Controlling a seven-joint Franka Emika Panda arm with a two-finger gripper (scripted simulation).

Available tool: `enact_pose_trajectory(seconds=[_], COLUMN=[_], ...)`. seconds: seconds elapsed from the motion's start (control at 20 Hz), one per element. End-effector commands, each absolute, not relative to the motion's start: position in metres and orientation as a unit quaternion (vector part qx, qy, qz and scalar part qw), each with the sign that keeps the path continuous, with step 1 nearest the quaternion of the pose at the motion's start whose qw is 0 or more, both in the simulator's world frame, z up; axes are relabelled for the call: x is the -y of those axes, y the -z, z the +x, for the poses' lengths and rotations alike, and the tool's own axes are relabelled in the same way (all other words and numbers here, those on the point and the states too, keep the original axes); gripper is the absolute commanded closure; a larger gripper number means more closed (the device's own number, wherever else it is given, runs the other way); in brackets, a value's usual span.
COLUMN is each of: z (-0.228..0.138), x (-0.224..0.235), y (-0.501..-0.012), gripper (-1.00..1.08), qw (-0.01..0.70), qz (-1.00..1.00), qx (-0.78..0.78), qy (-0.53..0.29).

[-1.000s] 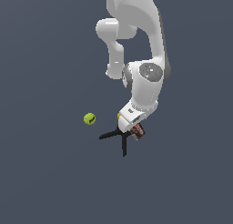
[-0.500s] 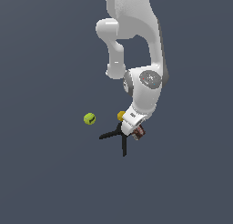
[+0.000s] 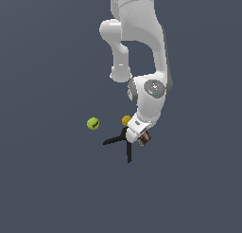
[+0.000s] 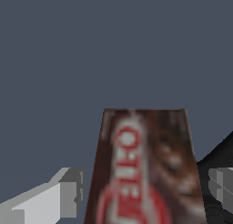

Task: Pick up a designated object from a clutter of objects.

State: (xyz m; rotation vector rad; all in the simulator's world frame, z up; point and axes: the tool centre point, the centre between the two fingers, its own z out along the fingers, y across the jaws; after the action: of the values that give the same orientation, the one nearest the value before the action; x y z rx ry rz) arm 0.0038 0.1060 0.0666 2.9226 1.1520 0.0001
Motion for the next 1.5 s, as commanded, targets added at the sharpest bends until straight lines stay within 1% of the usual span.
enact_pose_trajectory(seconds=[0.0, 0.35, 0.4, 1.05, 1.45], z=[0.003, 0.004, 0.004, 0.004, 0.003], x=[-0.106, -0.106, -0.106, -0.106, -0.110], y=[-0.054, -0.040, -0.040, -0.043, -0.073], gripper=[-0.92, -0.92, 1.08, 1.08, 1.08], qw=[0.000, 0.000, 0.000, 0.000, 0.000], qz=[0.930, 0.930, 0.930, 0.930, 0.930], qx=[-0.367, -0.368, -0.368, -0.368, -0.368], qy=[0.000, 0.000, 0.000, -0.001, -0.001])
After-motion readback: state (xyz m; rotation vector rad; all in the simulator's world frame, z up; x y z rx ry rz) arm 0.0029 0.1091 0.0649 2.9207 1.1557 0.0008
